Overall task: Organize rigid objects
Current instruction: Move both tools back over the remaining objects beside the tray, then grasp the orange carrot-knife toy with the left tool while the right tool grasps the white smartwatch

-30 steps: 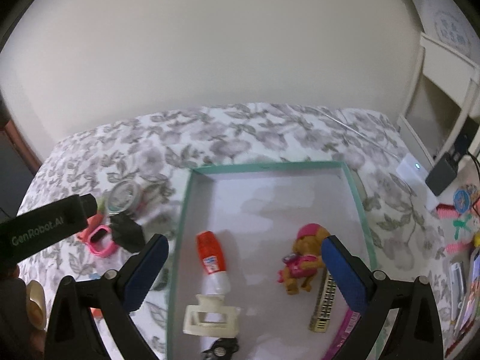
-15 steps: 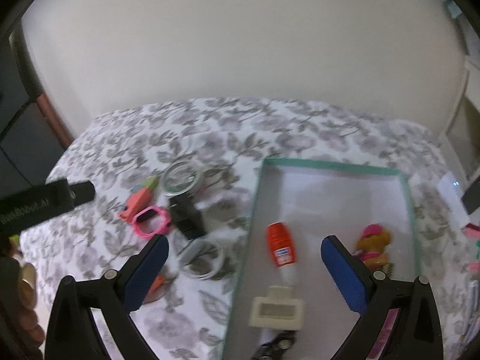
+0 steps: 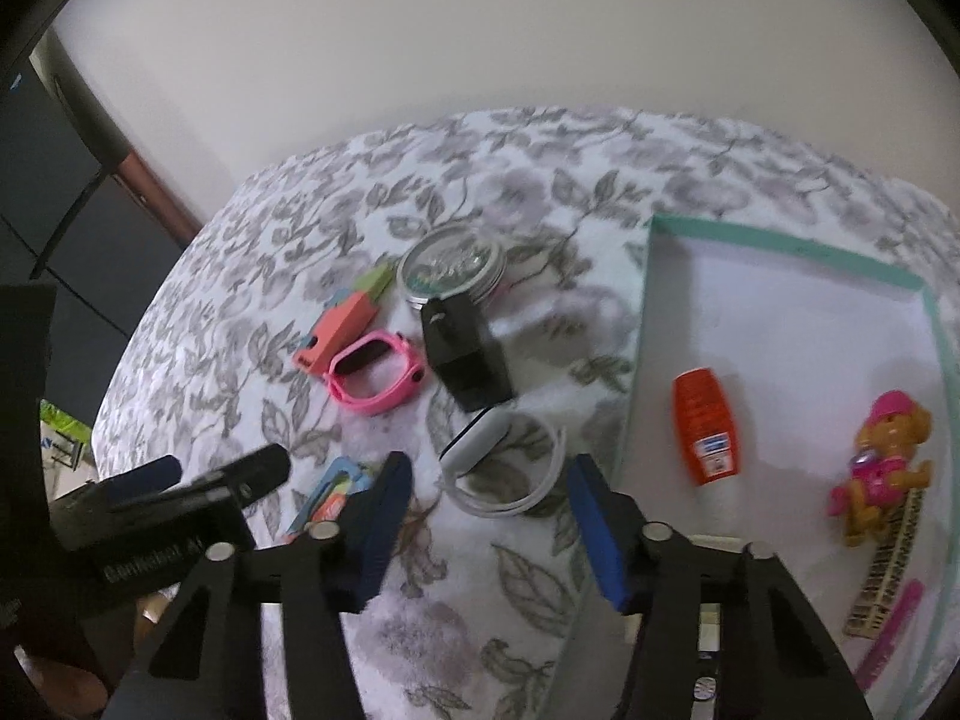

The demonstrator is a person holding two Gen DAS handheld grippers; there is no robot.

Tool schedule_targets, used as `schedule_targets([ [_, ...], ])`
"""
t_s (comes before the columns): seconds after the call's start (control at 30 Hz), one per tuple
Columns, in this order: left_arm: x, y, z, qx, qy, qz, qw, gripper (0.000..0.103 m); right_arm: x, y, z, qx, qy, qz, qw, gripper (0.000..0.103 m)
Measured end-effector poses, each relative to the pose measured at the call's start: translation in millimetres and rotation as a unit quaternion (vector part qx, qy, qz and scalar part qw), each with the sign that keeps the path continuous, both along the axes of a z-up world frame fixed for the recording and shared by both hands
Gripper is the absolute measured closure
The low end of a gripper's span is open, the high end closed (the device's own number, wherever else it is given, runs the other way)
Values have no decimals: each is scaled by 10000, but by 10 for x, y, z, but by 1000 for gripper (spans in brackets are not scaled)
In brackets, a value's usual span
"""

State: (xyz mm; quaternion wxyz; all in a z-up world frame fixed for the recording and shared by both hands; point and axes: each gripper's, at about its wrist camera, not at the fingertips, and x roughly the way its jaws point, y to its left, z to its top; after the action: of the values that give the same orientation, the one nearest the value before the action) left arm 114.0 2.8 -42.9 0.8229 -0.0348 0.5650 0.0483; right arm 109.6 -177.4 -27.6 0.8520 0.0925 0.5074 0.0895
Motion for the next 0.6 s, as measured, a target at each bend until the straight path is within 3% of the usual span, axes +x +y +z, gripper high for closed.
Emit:
schedule_targets([
  [0.17,-12,-14,-170,-93,196,-190,9996,1,36,39,-72,168,90,40,9998,56],
  [0.4,-7,-86,-282,-339,292,-518,9977,2,74,24,-137,240,160,-42,9996,56],
  [0.6,-26,-247,-348,-306,305,-827,9956,2,88,17,-153,245,185,-77,9995,56],
])
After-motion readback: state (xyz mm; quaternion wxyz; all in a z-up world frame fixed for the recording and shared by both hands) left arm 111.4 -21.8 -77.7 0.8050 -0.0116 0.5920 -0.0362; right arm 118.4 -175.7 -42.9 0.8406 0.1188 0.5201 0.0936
